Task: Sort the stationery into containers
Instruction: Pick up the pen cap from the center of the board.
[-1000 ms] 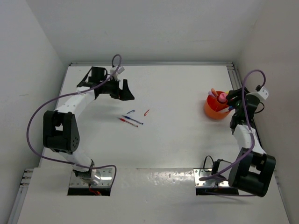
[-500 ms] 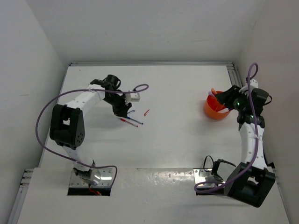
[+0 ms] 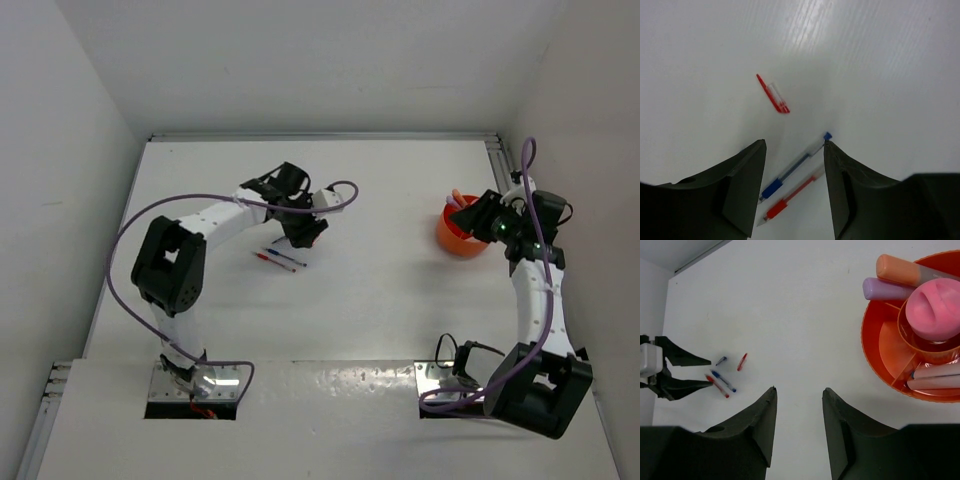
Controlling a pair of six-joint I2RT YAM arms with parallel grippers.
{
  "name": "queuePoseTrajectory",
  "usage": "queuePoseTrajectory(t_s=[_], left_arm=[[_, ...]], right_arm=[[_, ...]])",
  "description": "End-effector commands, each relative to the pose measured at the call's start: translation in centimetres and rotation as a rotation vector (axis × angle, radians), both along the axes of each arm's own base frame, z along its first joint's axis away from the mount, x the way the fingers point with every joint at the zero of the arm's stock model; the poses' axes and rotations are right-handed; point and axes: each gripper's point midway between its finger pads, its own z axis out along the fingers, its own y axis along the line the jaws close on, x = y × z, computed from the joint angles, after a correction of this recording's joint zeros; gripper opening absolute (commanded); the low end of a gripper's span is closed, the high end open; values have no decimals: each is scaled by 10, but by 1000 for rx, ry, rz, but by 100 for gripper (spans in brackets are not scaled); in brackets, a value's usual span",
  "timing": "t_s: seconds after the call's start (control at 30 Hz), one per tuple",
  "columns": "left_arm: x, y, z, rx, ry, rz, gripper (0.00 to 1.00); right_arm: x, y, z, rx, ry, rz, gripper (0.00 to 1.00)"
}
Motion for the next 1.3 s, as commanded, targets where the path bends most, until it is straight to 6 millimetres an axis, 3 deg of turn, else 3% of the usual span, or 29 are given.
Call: queuePoseTrajectory(t_s=[0.0,0.2,0.33,0.53,0.67,1.1,1.17,1.27], left_arm=[[21,-25,-1,-15,-28,222,56],[28,-34,-26,41,5,319,57],[41,-34,-43,88,9,362,54],[48,-38,-53,117,13,341,46],[45,-37,-64,141,44,323,40],[24,-20,-85,205,100,301,38],[22,-20,-89,206,115,296,36],[17,-24,-92,199,142,260,25]], right_arm=[[8,-1,19,-32,-52,20,41],[10,-1,15,-23,-36,18,41],[10,-1,14,-22,-33,22,41],[10,-1,14,-33,-35,28,41],[11,-1,14,-32,-33,31,41],[13,7,15,-31,-34,58,41],[14,8,16,-31,-38,64,41],[13,10,17,-38,-43,73,41]])
